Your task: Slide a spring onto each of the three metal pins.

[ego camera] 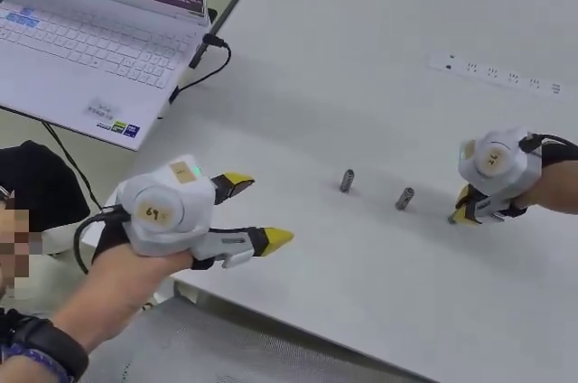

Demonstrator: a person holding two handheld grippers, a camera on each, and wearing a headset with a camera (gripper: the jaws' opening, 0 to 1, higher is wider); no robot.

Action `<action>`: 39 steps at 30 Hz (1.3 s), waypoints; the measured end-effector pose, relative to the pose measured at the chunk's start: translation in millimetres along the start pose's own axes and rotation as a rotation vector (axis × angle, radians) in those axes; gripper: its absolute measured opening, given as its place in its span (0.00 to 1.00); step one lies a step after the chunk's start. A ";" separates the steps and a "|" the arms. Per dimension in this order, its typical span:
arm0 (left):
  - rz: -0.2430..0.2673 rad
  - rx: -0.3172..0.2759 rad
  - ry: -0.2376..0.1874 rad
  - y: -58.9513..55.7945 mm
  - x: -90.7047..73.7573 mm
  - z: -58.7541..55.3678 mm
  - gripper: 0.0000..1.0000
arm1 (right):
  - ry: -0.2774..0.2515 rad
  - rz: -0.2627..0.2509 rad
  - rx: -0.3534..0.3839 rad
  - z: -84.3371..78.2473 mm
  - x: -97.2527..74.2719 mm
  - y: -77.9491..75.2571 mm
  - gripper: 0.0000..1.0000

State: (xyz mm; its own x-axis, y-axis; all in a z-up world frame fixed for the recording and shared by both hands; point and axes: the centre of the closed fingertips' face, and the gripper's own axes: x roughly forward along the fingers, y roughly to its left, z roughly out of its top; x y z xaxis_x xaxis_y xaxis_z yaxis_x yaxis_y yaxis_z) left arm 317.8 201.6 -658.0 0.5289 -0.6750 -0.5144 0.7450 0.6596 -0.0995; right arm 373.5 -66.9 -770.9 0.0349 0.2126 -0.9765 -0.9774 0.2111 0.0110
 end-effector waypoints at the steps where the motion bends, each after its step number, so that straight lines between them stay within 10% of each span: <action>1: -0.001 -0.001 0.001 -0.2 0.2 -0.2 0.52 | 0.000 0.000 0.000 0.1 0.4 0.1 0.09; 28: -0.016 0.013 -0.013 -7.3 2.3 8.2 0.52 | -0.060 -0.112 0.032 -7.3 -30.1 1.1 0.30; 39: -0.019 0.002 -0.016 -9.9 0.7 6.5 0.52 | -0.199 -0.190 0.218 -9.6 -42.8 5.2 0.32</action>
State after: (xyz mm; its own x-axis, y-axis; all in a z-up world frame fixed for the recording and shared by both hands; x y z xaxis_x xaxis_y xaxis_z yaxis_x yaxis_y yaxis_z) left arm 313.4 192.5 -651.8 0.5207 -0.6929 -0.4988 0.7559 0.6457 -0.1080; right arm 365.0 -84.0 -731.1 0.2732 0.3268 -0.9047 -0.8827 0.4591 -0.1007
